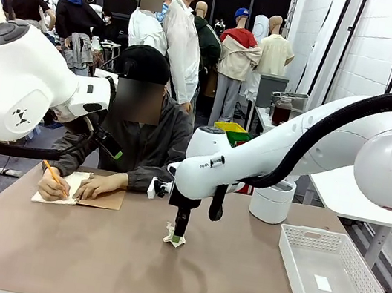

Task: Sort the paper based on its condition.
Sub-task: If a person hands you a paper, place it in the Organizing basket , and if it's crumpled, put it in the Trash can.

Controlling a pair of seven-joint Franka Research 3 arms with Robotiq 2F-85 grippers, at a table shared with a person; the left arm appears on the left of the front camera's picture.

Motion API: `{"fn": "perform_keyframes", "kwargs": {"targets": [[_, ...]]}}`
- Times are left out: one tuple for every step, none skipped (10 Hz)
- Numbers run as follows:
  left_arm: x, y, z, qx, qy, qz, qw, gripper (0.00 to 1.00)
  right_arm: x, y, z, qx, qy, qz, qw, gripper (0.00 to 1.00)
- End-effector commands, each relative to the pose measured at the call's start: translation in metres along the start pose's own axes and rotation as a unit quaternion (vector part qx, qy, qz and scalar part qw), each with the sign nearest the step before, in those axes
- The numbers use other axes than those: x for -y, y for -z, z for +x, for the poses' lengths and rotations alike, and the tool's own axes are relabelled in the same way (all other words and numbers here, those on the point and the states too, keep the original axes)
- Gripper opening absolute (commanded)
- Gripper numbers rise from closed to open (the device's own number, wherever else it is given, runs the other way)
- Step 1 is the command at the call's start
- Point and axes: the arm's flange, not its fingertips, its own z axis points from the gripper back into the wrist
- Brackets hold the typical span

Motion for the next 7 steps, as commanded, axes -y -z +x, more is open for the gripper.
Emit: {"fn": "perform_keyframes", "kwargs": {"targets": [[-0.001,0.000,0.000,0.000,-0.001,0.002,1.000,1.00,0.008,0.002,0.005,0.007,-0.017,0.009,1.000,1.00],[-0.001,0.000,0.000,0.000,-0.001,0.002,1.000,1.00,0.009,0.004,0.006,0.005,-0.016,0.010,1.000,1.00],[-0.001,0.000,0.000,0.000,-0.001,0.002,1.000,1.00,0.011,0.007,0.006,0.000,-0.013,0.010,1.000,1.00],[-0.001,0.000,0.000,0.000,-0.001,0.002,1.000,1.00,0.012,0.009,0.007,-0.003,-0.011,0.009,1.000,1.00],[-0.001,0.000,0.000,0.000,-0.001,0.002,1.000,1.00,0.013,0.012,0.007,-0.008,-0.010,0.010,1.000,1.00],[-0.001,0.000,0.000,0.000,-0.001,0.002,1.000,1.00,0.014,0.014,0.007,-0.010,-0.010,0.011,1.000,1.00],[-0.001,0.000,0.000,0.000,-0.001,0.002,1.000,1.00,0.015,0.014,0.008,-0.013,-0.006,0.013,1.000,1.00]]}}
